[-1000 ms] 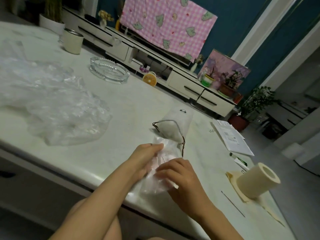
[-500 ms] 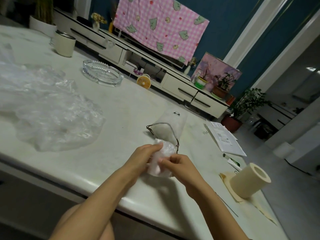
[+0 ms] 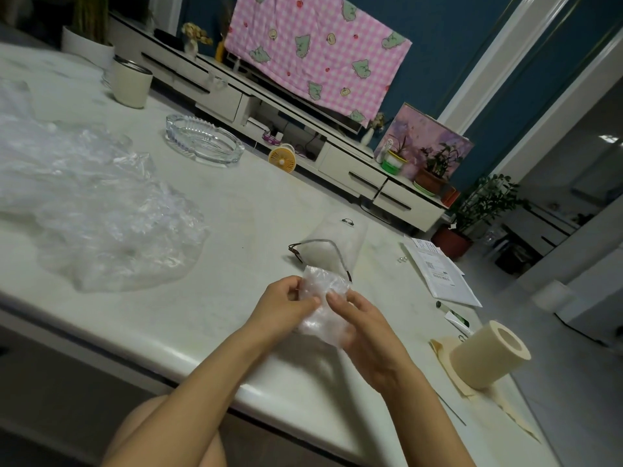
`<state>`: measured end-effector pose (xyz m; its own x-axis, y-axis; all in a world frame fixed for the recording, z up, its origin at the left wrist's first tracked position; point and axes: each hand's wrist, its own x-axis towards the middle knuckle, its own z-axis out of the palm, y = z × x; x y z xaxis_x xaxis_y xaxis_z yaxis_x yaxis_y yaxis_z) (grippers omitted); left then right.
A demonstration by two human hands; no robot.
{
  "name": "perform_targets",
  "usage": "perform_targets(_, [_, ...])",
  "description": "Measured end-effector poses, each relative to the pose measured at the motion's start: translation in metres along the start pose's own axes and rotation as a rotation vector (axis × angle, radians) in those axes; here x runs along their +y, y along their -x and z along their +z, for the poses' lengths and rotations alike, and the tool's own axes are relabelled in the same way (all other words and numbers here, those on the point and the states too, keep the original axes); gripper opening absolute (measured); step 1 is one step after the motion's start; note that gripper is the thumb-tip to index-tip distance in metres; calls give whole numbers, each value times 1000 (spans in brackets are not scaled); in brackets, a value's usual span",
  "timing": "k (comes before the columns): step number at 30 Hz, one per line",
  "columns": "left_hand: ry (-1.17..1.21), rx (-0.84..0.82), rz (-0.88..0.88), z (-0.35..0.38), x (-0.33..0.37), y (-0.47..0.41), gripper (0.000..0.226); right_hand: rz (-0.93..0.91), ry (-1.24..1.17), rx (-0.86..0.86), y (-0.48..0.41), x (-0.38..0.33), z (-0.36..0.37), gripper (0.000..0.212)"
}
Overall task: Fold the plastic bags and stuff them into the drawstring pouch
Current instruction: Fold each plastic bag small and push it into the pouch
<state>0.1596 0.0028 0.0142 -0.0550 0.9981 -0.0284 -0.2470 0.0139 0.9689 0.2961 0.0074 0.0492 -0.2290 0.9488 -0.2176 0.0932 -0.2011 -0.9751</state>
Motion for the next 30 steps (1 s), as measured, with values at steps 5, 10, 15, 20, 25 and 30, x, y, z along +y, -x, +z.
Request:
perform_targets(5, [19,-2,-6,-2,1,2,16,-35,-136,-22,-4,-1,5,20])
perform_targets(10, [42,0,-37,-3,2,4,27,-13,-9,-83,-1,-4,4,42])
perform_targets(15, [-59,-3,26,-2,3,6,36,123,72,-271,5,-13,-3,40])
perform_targets(20, [-84,-2,53,0,3,7,33,118,239,-283,2,-22,-10,49])
perform_targets(25, [270,-77,-179,-4,12,8,11,-5,333,-151,-4,-15,-10,55])
perform_targets(30, [134,-20,-202,2,6,7,38,-197,593,-67,-6,-2,-1,55])
